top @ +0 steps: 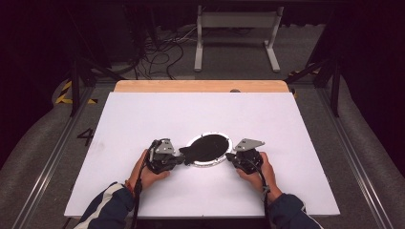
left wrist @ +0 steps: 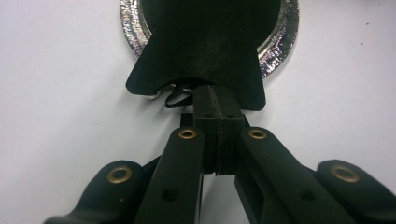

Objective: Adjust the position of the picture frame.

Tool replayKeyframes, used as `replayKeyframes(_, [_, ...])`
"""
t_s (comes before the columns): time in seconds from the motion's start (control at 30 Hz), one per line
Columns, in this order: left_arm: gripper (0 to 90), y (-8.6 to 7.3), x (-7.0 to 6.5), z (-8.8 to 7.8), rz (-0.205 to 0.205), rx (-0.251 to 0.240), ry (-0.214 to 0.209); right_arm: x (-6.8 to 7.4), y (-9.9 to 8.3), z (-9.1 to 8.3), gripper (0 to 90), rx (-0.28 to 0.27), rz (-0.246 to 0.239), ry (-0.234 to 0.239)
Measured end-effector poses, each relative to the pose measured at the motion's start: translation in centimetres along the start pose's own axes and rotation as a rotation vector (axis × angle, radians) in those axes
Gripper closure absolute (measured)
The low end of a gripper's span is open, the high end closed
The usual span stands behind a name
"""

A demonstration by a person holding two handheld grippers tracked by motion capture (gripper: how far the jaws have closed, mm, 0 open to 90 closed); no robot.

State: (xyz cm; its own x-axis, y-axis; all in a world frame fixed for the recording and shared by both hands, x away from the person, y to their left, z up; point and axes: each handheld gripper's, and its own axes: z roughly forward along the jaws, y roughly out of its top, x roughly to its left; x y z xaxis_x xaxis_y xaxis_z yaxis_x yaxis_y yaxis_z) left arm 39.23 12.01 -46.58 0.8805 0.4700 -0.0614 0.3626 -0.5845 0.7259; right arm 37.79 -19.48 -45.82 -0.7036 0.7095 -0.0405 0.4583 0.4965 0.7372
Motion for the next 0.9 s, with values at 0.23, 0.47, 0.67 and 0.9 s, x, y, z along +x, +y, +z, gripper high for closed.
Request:
replayKeyframes(0.23, [83.5,0.4,0.1,-0.6,0.032,0.032,0.003,0.0,0.0,0.0,90.0,0.001,0.003,-0.005])
replayKeyframes(0.47, [83.5,0.3,1.6,-1.8,0.018,-0.032,0.078,-0.1,0.0,0.0,90.0,0.001,0.002,-0.004])
replayKeyframes(0.67, [81.4,0.3,3.5,-2.4,-0.047,-0.095,0.144,0.0,0.0,0.1,90.0,0.000,0.001,-0.007])
replayKeyframes(0.9, [74.9,1.1,4.2,0.3,-0.077,-0.058,0.153,0.0,0.1,0.1,90.0,-0.002,-0.002,-0.010])
